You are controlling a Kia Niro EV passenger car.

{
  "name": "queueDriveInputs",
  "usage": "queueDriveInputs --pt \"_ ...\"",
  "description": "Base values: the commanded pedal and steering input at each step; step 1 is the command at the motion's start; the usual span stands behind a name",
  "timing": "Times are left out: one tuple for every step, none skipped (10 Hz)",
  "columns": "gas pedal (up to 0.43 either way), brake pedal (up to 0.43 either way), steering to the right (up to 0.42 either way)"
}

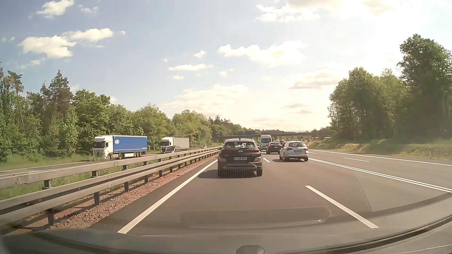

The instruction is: Follow the waypoints while adhering to traffic rules and regulations

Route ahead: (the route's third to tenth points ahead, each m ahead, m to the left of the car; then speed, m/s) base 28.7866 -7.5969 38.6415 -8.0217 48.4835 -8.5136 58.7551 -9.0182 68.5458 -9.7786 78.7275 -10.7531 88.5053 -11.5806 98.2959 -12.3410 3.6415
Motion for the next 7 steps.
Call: queueDriveInputs --pt "0.098 0.000 -0.003" --pt "0.098 0.000 -0.002" --pt "0.110 0.000 -0.002" --pt "0.110 0.000 -0.002" --pt "0.110 0.000 -0.001" --pt "0.110 0.000 -0.001" --pt "0.110 0.000 0.000"
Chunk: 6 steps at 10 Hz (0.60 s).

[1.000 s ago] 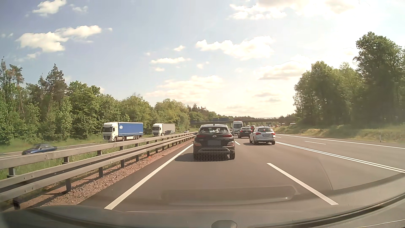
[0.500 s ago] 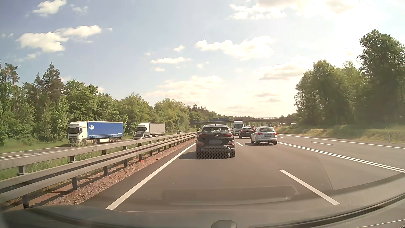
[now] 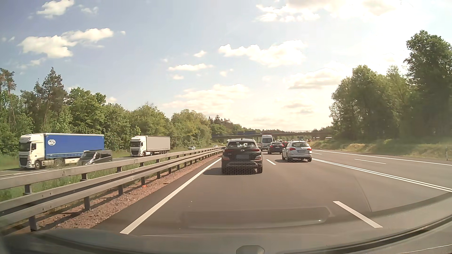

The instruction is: Follow the waypoints while adhering to traffic rules and regulations

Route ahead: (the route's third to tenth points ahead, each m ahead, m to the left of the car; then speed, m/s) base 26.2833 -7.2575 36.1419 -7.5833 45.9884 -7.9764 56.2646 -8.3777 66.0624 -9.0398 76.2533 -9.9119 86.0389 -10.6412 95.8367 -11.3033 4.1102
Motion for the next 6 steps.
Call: queueDriveInputs --pt "0.110 0.000 -0.001" --pt "0.110 0.000 0.000" --pt "0.110 0.000 0.000" --pt "0.110 0.000 0.000" --pt "0.110 0.000 0.000" --pt "0.110 0.000 0.001"
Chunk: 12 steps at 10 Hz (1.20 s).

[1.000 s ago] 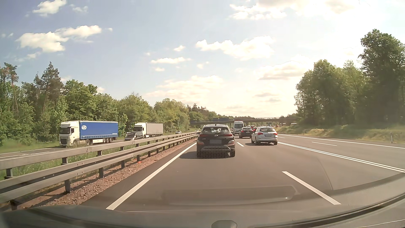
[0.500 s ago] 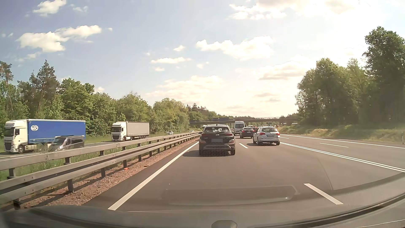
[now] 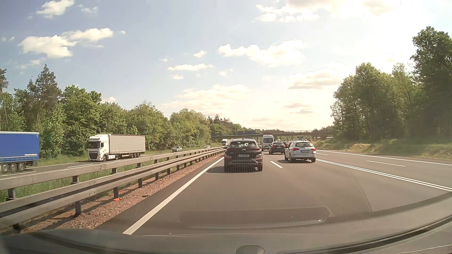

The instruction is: Follow the waypoints while adhering to traffic rules and regulations

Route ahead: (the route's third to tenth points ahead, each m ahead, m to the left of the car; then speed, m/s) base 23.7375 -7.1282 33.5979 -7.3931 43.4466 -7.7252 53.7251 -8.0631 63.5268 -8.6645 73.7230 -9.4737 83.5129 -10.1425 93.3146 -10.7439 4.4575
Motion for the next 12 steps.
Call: queueDriveInputs --pt "0.110 0.000 0.002" --pt "0.110 0.000 0.003" --pt "0.110 0.000 0.004" --pt "0.110 0.000 0.004" --pt "0.110 0.000 0.005" --pt "0.110 0.000 0.005" --pt "0.110 0.000 0.006" --pt "0.110 0.000 0.006" --pt "0.110 0.000 0.007" --pt "0.110 0.000 0.008" --pt "0.110 0.000 0.009" --pt "0.110 0.000 0.009"
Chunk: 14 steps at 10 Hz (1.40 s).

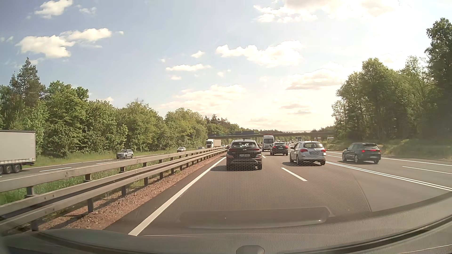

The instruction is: Follow the waypoints while adhering to traffic rules and regulations

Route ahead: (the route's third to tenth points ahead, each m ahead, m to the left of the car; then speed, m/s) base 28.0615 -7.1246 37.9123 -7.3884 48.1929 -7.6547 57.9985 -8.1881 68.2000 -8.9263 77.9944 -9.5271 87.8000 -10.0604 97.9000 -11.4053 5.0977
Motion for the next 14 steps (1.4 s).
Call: queueDriveInputs --pt "0.110 0.000 0.009" --pt "0.110 0.000 0.010" --pt "0.110 0.000 0.012" --pt "0.110 0.000 0.012" --pt "0.110 0.000 0.012" --pt "0.110 0.000 0.012" --pt "0.110 0.000 0.011" --pt "0.110 0.000 0.011" --pt "0.110 0.000 0.011" --pt "0.110 0.000 0.012" --pt "0.110 0.000 0.012" --pt "0.098 0.000 0.012" --pt "0.047 0.000 0.012" --pt "0.000 0.000 0.012"
